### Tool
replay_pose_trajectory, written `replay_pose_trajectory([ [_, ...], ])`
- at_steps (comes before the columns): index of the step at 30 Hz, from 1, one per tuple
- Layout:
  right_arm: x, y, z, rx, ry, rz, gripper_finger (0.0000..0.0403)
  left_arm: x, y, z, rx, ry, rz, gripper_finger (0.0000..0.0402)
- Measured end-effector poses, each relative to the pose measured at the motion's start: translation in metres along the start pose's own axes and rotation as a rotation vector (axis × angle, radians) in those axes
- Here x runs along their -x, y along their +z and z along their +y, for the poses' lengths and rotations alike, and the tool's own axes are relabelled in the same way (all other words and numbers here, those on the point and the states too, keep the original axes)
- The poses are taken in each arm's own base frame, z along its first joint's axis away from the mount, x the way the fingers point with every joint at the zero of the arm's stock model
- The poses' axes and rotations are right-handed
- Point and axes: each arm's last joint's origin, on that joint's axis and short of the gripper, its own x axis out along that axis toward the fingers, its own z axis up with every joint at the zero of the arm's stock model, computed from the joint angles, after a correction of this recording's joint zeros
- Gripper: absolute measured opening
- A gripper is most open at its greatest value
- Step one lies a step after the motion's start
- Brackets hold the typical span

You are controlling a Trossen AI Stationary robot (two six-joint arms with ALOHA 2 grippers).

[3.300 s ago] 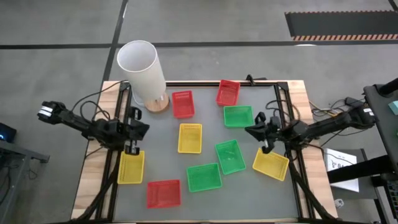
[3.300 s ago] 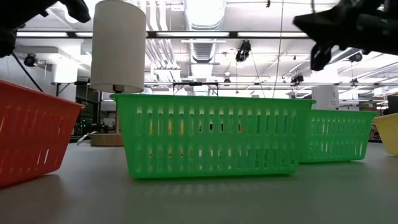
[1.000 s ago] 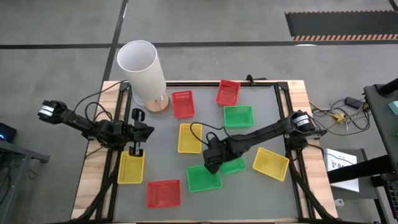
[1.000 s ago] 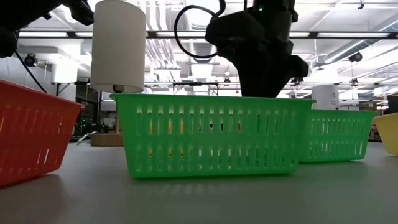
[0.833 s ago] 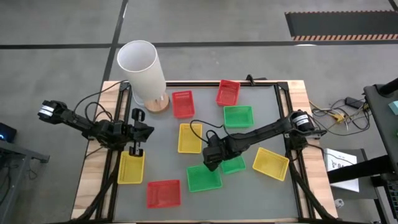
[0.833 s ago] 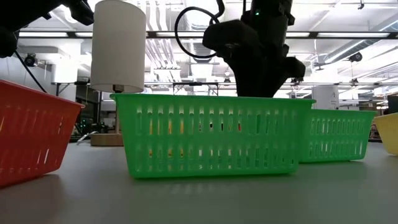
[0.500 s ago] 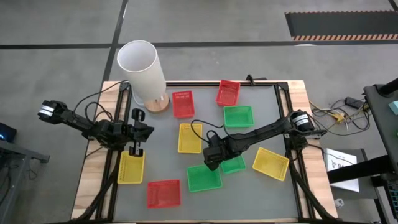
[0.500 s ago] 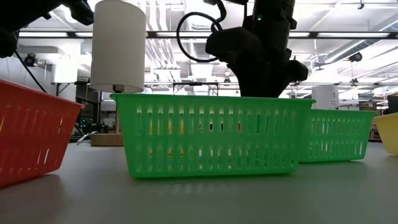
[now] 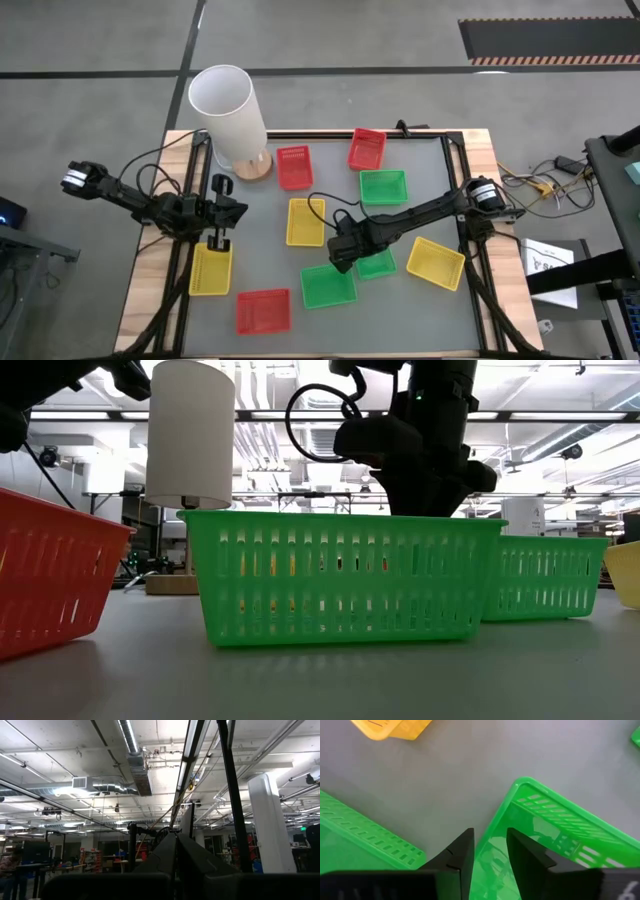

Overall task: Stack baskets by color
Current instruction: Stack the middle green basket on the top green basket

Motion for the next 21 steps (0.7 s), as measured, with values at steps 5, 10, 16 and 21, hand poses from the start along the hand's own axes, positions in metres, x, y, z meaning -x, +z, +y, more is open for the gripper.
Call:
replay_pose_trajectory([
  [5, 0.0000, 0.0000, 0.0000, 0.000, -0.001, -0.001, 0.0102, 0.0000, 0.0000, 0.0000, 0.000, 0.000, 0.000, 0.0000],
  [10, -0.0008, 0.0003, -0.0007, -0.004, -0.013, -0.021, 0.0102, 0.0001, 0.0000, 0.0000, 0.000, 0.000, 0.000, 0.0000],
  [16, -0.0011, 0.0001, -0.0009, -0.003, -0.015, -0.021, 0.0102, 0.0001, -0.0001, 0.0000, 0.000, 0.000, 0.001, 0.0000],
  [21, -0.0012, 0.0001, -0.0010, -0.016, -0.015, -0.021, 0.0102, 0.0013, -0.0013, 0.0001, -0.002, -0.001, 0.006, 0.0000],
])
